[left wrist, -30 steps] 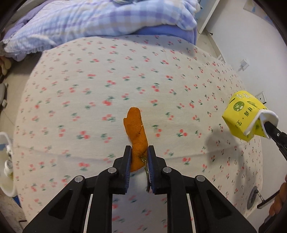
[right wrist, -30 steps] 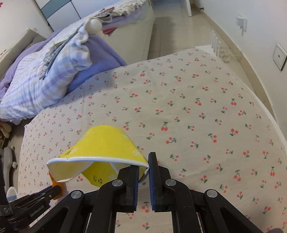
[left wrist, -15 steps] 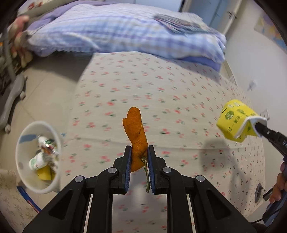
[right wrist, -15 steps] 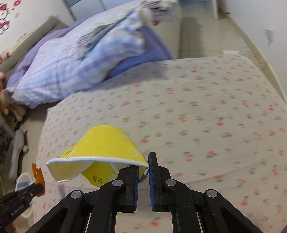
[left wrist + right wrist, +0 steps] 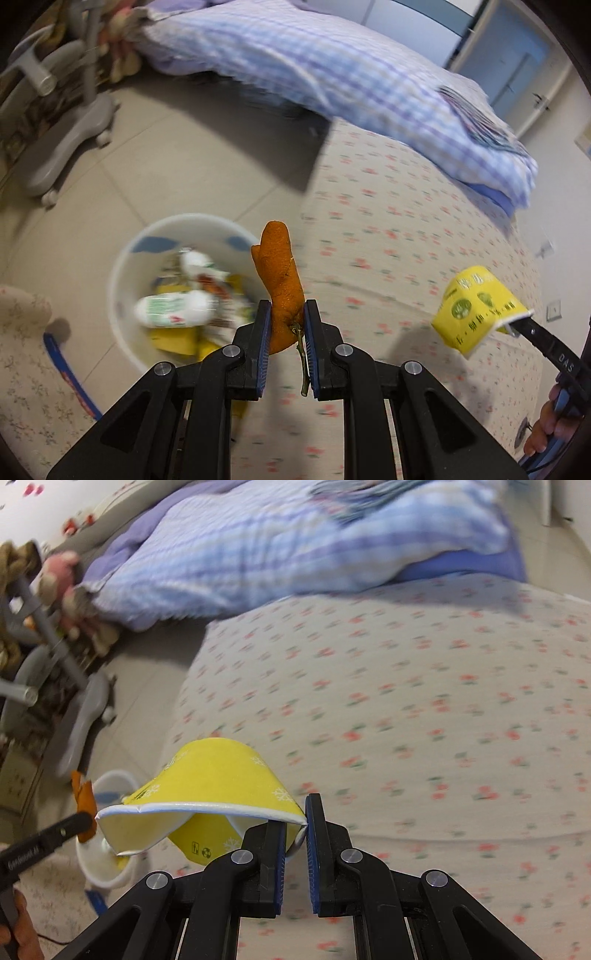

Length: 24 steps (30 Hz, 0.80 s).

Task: Collect trash
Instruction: 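Carry the orange peel in the left tool to the wastebasket and release it, then carry the yellow paper cup in the right tool to the wastebasket and release it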

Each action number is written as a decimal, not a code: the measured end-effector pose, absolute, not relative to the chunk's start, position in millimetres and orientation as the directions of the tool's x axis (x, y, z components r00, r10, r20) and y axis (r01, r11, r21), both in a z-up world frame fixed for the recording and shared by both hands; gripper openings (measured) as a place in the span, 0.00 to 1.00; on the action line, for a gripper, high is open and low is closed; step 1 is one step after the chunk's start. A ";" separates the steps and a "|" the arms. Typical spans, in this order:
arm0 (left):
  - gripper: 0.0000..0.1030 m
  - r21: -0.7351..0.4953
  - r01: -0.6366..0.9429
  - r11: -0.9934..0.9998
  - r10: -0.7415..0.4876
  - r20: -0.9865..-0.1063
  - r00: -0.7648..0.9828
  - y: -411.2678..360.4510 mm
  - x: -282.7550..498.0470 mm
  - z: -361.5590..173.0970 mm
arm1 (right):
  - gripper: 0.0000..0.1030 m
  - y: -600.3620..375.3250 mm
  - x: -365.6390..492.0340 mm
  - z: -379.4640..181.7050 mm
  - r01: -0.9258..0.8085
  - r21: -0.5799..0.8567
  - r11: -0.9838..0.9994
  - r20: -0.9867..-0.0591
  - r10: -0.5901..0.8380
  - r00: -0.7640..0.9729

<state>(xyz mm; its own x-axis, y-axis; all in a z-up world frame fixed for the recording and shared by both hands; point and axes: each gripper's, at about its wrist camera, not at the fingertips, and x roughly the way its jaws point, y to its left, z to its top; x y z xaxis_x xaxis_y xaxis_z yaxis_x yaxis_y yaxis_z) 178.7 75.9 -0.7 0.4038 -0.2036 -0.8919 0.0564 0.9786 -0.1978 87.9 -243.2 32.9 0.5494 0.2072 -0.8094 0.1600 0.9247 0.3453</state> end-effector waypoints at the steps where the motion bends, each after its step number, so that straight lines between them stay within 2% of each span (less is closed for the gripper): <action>1: 0.18 -0.195 0.045 0.980 -0.197 -0.893 0.406 84.6 180.6 -2.5 | 0.08 -232.2 92.4 30.0 0.145 0.345 0.927 -0.812 0.218 0.541; 8: 0.20 -0.160 -0.039 0.986 -0.132 -0.908 0.398 132.3 189.8 -22.0 | 0.08 -182.7 114.8 17.0 0.085 0.352 0.932 -0.816 0.261 0.515; 10: 0.24 -0.132 -0.059 0.989 -0.099 -0.916 0.388 142.6 192.1 -26.5 | 0.08 -169.8 119.4 14.0 0.071 0.354 0.933 -0.816 0.271 0.511; 11: 0.39 -0.106 -0.080 0.991 -0.068 -0.922 0.381 148.0 193.7 -29.2 | 0.08 -166.1 120.3 13.8 0.066 0.355 0.933 -0.816 0.275 0.509; 12: 0.66 -0.098 -0.094 0.991 -0.055 -0.924 0.379 150.8 194.7 -31.1 | 0.08 -160.1 123.0 12.8 0.058 0.357 0.932 -0.815 0.280 0.506; 13: 0.77 -0.098 -0.111 0.989 -0.048 -0.922 0.383 155.6 194.2 -31.7 | 0.08 -153.6 125.6 11.9 0.051 0.359 0.932 -0.814 0.286 0.505; 14: 0.83 -0.101 -0.120 0.988 -0.046 -0.919 0.392 159.1 192.7 -30.7 | 0.08 -148.8 127.0 11.4 0.046 0.360 0.932 -0.814 0.290 0.504; 24: 0.86 -0.055 -0.147 0.988 0.004 -0.928 0.371 196.0 178.1 -29.1 | 0.08 -98.5 146.1 -0.5 0.009 0.356 0.935 -0.812 0.304 0.499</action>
<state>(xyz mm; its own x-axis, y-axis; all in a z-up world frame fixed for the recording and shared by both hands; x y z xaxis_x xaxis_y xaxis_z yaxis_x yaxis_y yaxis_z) 178.1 196.0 -29.1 0.3715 0.0038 -0.9284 -0.1466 0.9877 -0.0547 146.1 -98.5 -0.5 0.4986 0.3041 -0.8117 0.0087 0.9346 0.3555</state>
